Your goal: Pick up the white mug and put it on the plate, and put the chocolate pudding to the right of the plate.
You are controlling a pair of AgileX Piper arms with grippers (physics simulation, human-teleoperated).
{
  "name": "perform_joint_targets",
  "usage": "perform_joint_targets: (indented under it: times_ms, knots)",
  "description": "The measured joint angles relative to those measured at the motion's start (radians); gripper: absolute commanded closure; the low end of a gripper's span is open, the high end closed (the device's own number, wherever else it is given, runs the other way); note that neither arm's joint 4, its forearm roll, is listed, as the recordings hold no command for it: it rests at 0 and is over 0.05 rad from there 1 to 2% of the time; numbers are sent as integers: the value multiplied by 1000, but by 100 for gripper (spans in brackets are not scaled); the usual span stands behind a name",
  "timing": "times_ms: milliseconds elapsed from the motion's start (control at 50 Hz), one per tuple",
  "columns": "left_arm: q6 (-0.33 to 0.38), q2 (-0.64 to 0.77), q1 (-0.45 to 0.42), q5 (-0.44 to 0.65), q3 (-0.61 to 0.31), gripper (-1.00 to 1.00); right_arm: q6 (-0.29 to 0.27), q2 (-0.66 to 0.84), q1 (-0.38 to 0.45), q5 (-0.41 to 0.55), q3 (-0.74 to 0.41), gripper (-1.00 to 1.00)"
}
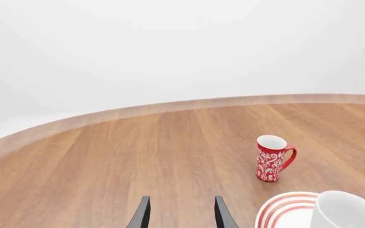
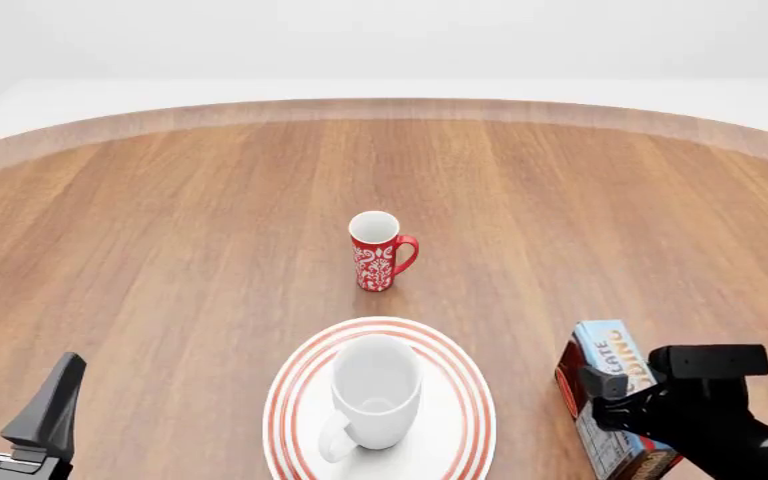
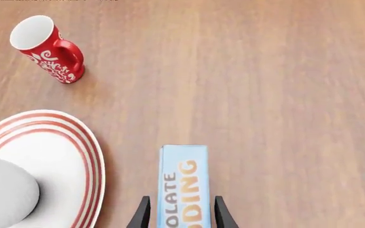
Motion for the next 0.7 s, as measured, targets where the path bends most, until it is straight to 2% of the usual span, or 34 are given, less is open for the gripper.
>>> perform_joint_targets:
  times_ms: [220,700]
  knots:
    - [0,0,-1,-1,0,-100,8,-16,4,24,-9,-100]
    - [1,0,-2,-1,0,-100,-18,-286,-18,313,-129,-100]
